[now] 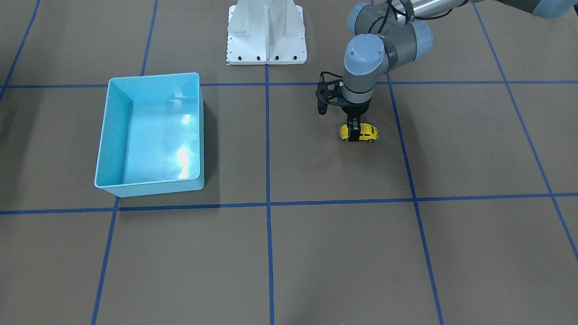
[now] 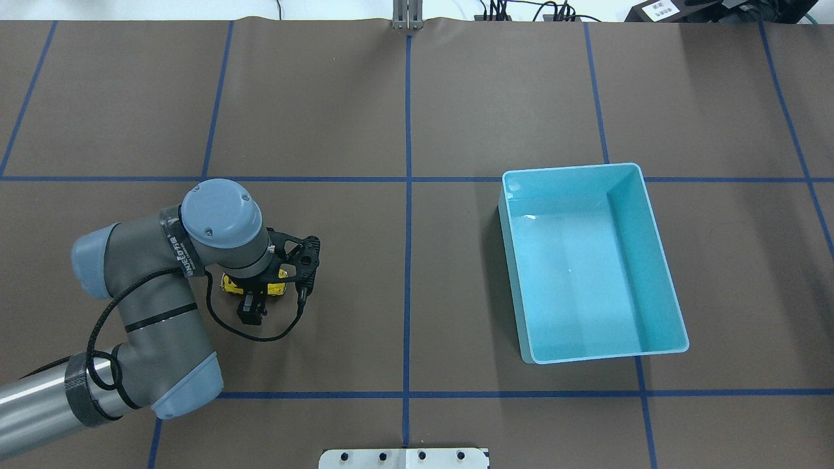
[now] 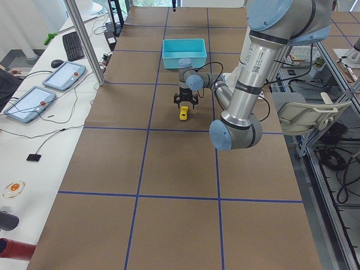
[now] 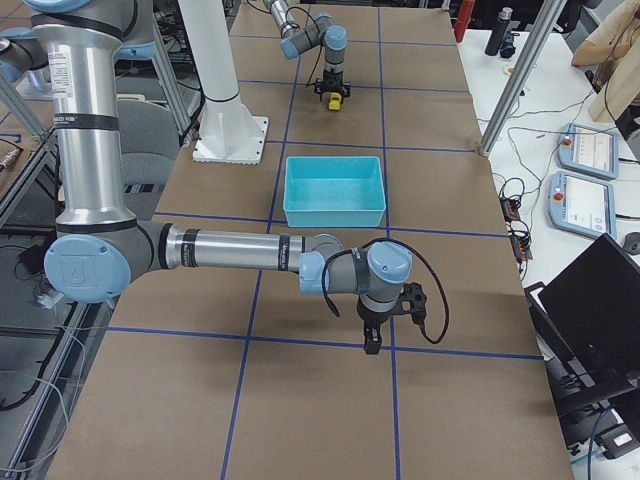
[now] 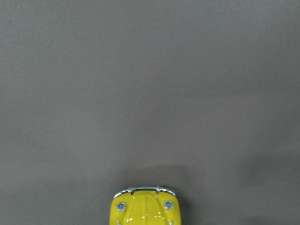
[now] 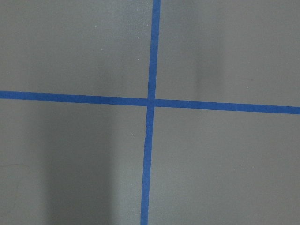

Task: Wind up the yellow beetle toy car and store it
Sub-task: 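Hold the car pressed against the table with the left gripper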

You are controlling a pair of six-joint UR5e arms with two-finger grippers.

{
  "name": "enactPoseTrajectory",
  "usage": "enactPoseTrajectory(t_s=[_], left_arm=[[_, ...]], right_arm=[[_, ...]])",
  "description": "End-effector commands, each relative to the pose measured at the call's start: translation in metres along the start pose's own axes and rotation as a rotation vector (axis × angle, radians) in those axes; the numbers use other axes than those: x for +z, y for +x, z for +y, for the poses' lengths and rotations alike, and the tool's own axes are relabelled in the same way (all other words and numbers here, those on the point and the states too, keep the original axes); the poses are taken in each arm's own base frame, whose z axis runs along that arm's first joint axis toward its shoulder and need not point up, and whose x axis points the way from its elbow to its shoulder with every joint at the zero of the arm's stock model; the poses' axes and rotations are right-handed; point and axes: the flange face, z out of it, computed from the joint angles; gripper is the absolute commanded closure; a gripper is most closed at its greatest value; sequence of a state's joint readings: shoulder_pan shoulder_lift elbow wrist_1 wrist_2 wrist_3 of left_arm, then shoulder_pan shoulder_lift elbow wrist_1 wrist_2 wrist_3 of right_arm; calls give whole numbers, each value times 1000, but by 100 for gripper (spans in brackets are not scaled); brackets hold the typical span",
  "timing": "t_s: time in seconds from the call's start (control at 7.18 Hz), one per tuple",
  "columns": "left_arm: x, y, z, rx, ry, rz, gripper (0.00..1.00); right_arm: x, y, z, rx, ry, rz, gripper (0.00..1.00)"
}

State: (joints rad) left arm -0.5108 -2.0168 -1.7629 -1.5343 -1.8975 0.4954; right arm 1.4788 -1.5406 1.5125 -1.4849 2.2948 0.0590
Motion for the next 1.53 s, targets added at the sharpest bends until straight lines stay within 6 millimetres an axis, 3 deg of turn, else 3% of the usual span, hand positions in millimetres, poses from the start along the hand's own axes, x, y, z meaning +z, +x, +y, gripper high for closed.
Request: enactPoseTrajectory(t_s=[0.0,0.42,0.84,1.39], left_arm=[[6,-3,-1,0,3,-3,1],[7,-4,-1,1,1,-4,5],[1,-11,3,2,17,-21,28],[8,-12,5,-1,6,-15,29]], right_arm=[[-2,-2,-3,-4,5,-2,0],[1,1,1,1,-2,-1,0],[2,2,3,4,-5,-1,0],[8,7,11,13,-17,-1,0]])
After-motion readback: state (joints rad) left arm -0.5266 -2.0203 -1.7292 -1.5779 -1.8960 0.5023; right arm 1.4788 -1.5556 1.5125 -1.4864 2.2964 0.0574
